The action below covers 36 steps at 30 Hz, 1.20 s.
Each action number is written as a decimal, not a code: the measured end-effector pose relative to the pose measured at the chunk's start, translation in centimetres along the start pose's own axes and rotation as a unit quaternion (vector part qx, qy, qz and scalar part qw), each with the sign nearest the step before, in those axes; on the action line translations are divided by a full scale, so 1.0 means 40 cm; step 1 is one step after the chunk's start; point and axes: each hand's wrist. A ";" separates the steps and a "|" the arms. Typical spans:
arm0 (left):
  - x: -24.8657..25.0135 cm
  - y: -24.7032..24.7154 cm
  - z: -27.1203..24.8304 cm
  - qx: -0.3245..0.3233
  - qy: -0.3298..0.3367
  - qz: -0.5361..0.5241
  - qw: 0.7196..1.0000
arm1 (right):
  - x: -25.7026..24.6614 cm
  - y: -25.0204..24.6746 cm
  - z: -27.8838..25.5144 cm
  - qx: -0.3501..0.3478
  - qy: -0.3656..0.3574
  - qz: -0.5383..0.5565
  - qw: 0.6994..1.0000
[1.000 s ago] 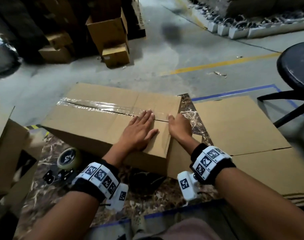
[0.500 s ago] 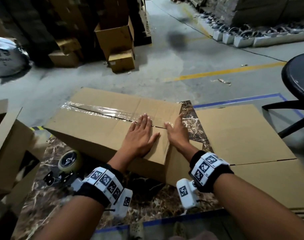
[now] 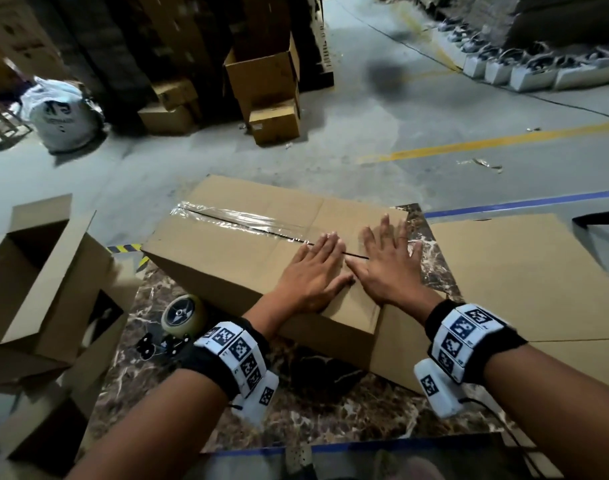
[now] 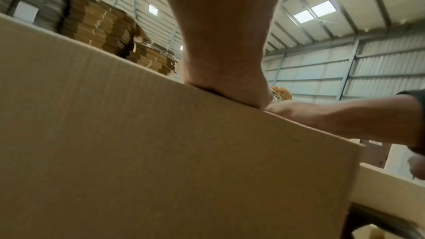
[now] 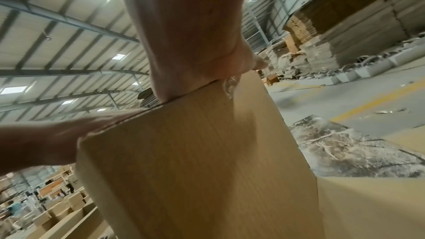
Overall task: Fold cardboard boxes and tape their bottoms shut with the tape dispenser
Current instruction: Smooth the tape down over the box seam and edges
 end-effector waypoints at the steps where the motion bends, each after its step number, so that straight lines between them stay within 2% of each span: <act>1: -0.019 -0.002 -0.004 -0.002 0.005 0.006 1.000 | -0.001 -0.002 -0.002 0.001 -0.003 -0.014 1.000; 6: -0.122 -0.017 -0.016 0.002 -0.031 -0.002 1.000 | -0.001 -0.007 0.008 0.003 -0.072 -0.080 0.994; 10: -0.215 -0.035 -0.027 0.013 -0.060 -0.020 0.998 | 0.002 -0.023 0.015 -0.032 -0.081 -0.093 0.992; 17: -0.437 -0.073 -0.083 0.008 -0.109 -0.032 0.994 | -0.032 -0.083 0.017 -0.086 -0.044 -0.155 0.983; 22: -0.679 -0.115 -0.141 -0.017 -0.190 -0.059 0.980 | -0.064 -0.118 0.039 -0.102 -0.039 -0.202 0.973; 25: -0.774 -0.151 -0.150 -0.044 -0.221 -0.069 0.972 | -0.095 -0.132 0.047 -0.095 -0.022 -0.221 0.970; 27: -0.820 -0.169 -0.160 -0.058 -0.245 -0.088 0.964 | -0.133 -0.132 0.060 -0.070 -0.021 -0.200 0.977; 30: -0.823 -0.178 -0.145 -0.087 -0.263 -0.159 0.947 | -0.147 -0.132 0.028 -0.114 0.010 -0.203 0.973; 33: -0.842 -0.209 -0.131 -0.065 -0.279 -0.216 0.934 | -0.186 -0.095 0.019 -0.120 0.070 -0.206 0.969; 36: -0.870 -0.228 -0.113 -0.039 -0.285 -0.285 0.915 | -0.201 -0.083 0.004 -0.091 0.104 -0.173 0.975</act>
Point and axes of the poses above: each hand's wrist, its own z-axis towards the middle knuckle, its own y-axis out of the palm, x = y × z, and after that the axes turned 10 degrees about y, right-handed
